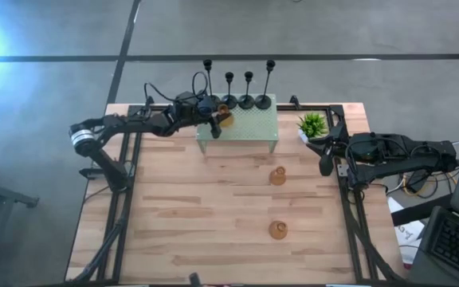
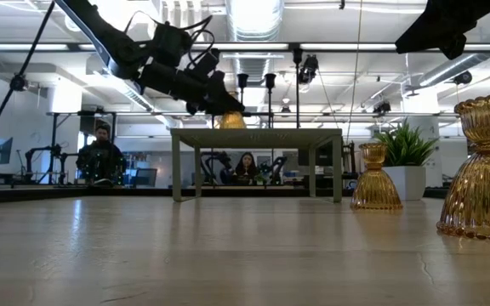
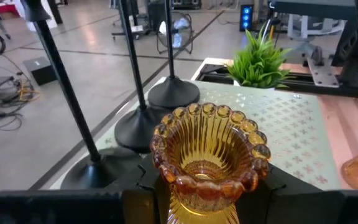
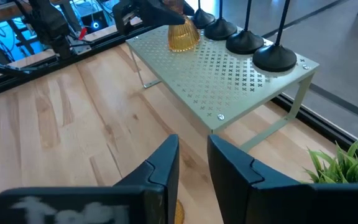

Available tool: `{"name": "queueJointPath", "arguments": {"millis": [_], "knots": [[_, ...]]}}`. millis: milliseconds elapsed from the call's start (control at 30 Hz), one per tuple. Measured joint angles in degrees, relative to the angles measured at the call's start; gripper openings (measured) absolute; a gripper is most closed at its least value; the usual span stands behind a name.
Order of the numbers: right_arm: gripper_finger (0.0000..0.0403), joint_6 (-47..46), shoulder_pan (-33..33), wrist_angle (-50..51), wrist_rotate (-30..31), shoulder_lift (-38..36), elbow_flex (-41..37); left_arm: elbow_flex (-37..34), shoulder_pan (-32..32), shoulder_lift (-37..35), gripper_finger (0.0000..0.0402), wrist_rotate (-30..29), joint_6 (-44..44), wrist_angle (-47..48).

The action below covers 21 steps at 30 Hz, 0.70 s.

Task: Pick & Place candle stick holders
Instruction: Put the top orange candle holder on the shelf in front of the black candle holder

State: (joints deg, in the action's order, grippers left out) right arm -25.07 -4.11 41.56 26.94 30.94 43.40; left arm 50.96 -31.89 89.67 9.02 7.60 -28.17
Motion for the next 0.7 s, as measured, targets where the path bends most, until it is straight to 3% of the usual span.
{"name": "queueJointPath", "arguments": {"millis": [333,700], "knots": [[0.0091,0.0,0.0,0.0,0.0,0.0,0.0,1.5,0.1,0.8,0.0126,0.0,1.5,1.2],[0.0072,0.0,0.0,0.0,0.0,0.0,0.0,1.5,0.2,0.8,0.0126,-0.6,2.6,1.9]]}}
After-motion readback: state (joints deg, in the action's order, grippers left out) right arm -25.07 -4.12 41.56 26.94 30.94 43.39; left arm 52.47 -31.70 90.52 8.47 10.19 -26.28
